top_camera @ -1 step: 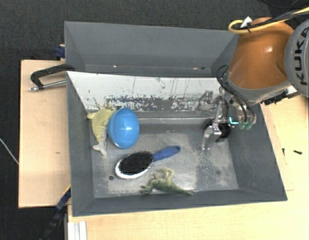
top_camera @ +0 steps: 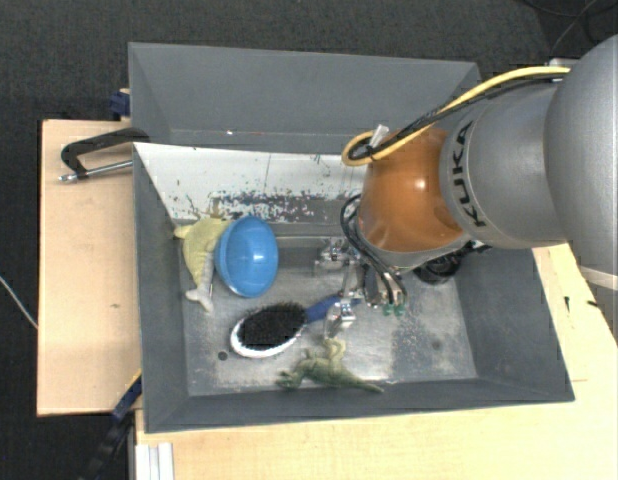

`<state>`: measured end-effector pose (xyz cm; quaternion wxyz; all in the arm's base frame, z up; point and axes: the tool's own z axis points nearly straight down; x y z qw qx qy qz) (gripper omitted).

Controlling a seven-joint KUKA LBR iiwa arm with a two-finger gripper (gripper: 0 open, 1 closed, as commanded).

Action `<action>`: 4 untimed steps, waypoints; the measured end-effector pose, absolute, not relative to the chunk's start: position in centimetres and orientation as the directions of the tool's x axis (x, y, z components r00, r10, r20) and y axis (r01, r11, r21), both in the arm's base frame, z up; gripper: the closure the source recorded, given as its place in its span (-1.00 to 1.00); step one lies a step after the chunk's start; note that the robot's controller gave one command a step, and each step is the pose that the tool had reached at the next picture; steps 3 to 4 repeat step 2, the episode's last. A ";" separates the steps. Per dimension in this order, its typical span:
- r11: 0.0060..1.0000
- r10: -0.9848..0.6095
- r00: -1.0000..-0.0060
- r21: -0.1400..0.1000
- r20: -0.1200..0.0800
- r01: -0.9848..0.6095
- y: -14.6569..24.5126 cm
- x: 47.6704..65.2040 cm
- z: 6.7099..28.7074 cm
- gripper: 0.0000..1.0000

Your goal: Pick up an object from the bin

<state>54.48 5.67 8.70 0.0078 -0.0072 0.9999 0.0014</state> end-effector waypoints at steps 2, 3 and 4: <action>0.967 -0.253 -0.967 -0.001 -0.013 -0.253 7.0 54.5 24.8 1.00; 0.967 -0.253 -0.967 -0.001 -0.013 -0.253 7.0 54.5 24.8 1.00; 0.967 -0.253 -0.967 -0.001 -0.013 -0.253 7.0 54.5 24.8 1.00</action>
Offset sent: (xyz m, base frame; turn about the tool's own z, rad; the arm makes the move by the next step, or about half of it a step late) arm 0.0000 0.0000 0.0000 0.0000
